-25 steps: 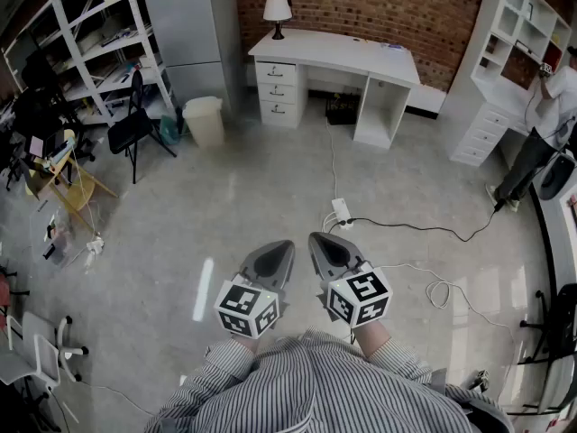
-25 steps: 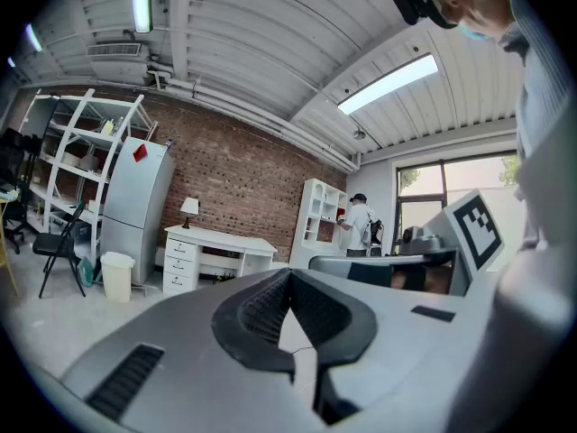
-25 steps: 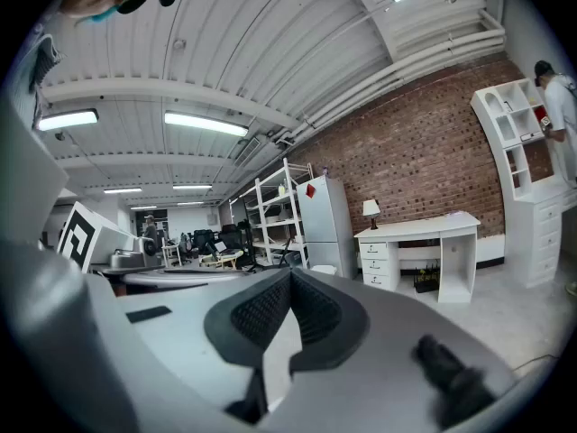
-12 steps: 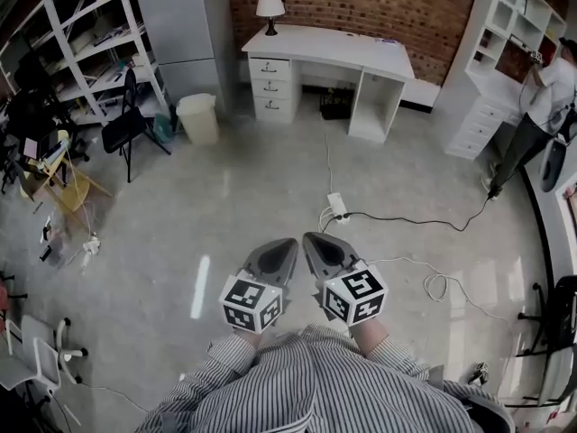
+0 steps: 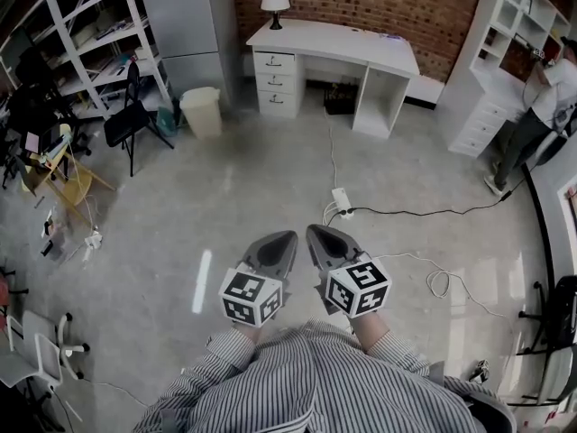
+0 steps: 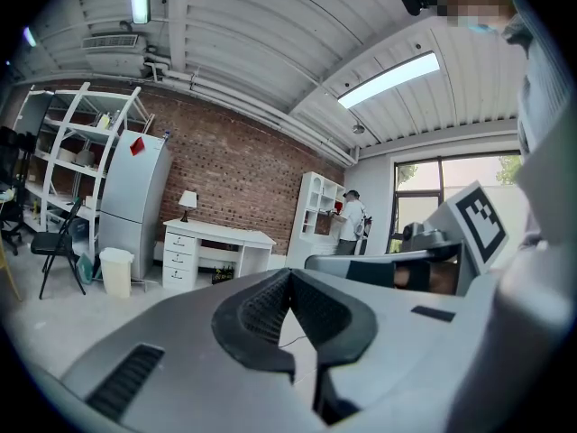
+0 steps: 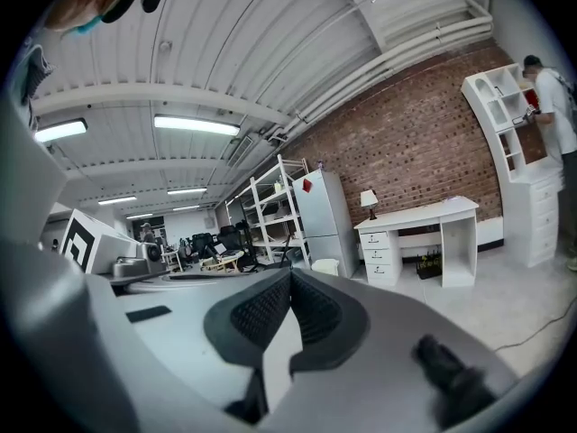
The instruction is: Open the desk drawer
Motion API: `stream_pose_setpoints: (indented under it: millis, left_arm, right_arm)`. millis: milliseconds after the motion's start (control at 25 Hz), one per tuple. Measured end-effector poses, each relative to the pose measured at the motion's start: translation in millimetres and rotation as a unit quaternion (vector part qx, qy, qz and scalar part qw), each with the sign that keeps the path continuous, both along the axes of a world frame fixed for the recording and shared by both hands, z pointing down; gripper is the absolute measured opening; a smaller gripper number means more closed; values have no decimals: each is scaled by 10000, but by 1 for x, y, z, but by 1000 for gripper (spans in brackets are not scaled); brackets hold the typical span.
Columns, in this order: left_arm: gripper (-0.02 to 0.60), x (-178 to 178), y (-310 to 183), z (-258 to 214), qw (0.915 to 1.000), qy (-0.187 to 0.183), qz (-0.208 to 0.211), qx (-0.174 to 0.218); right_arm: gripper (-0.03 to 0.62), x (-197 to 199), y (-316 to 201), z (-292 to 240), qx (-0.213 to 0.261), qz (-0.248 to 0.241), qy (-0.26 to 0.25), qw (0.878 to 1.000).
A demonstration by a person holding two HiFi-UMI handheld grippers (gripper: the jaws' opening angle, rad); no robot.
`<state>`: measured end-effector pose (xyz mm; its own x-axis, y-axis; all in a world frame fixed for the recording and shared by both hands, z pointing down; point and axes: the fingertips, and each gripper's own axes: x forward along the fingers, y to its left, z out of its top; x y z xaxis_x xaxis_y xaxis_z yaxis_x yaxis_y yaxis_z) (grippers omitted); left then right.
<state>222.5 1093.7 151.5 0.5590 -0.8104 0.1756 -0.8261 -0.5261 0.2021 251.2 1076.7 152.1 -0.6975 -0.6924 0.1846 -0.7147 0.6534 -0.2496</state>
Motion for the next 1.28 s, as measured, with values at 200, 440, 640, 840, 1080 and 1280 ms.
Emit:
stream_pose_setpoints:
  millis: [200, 440, 640, 840, 1080, 1280]
  left_arm:
    - [11, -23, -5, 3, 9999, -10, 122, 7]
    - [11, -30, -10, 18, 9996, 111, 229, -131]
    - [11, -35, -40, 28, 9993, 156, 235, -256]
    - [11, -42, -92, 43, 9990, 224, 145, -358]
    - [11, -50, -193, 34, 9993, 249, -67, -272]
    - [11, -46, -288, 24, 9994, 233, -193, -144]
  right_arm:
    - [15, -16, -5, 3, 36, 150, 36, 9999]
    - [15, -34, -9, 18, -93, 149, 53, 9998]
    - [15, -47, -39, 27, -270, 102, 34, 9996]
    - [15, -54, -95, 38, -205, 36, 114, 9997]
    - [15, -56, -196, 32, -189, -149, 40, 9997]
    - [15, -50, -289, 21, -79, -236, 9, 9997]
